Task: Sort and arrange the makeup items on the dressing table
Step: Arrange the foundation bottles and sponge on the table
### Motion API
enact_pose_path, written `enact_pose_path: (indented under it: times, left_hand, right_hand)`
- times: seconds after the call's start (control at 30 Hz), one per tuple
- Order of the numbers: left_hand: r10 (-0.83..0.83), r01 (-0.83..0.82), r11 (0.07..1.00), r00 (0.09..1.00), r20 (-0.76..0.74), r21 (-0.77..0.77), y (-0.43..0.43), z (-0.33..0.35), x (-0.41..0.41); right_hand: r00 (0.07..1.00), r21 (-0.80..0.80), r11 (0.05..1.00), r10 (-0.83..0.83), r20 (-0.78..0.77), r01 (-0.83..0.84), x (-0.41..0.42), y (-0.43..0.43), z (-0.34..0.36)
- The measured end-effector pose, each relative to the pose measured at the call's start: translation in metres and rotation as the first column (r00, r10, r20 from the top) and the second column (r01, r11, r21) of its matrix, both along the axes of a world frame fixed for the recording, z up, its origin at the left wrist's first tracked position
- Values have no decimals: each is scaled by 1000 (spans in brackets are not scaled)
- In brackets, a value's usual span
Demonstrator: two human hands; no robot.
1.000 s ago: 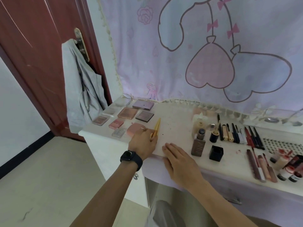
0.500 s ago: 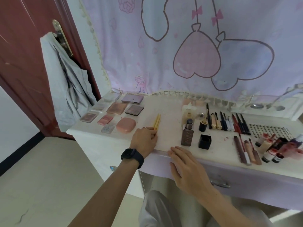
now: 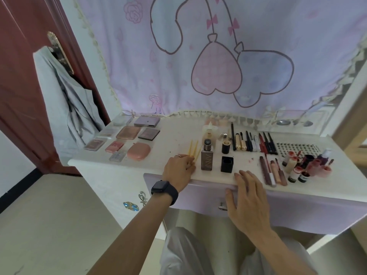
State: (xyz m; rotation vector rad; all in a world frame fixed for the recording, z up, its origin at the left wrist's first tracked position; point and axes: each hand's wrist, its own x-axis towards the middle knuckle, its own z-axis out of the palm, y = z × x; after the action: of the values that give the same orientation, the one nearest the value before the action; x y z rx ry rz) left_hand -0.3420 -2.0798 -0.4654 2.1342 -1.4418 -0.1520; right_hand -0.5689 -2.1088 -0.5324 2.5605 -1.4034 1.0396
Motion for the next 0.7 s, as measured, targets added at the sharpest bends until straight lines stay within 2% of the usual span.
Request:
enact_pose_path:
  times: [0.23,0.7]
  left_hand:
    - [-7,9,1000,998,66,-20,11,-3,-1]
    - [-22,24,999,999,33,-46,12,-4,-7]
  right_hand:
    - [998,-13,1000,-10,-60,9,1,4,-4]
    - [991,-5,1000,-1,-135,1,-4,3,-6]
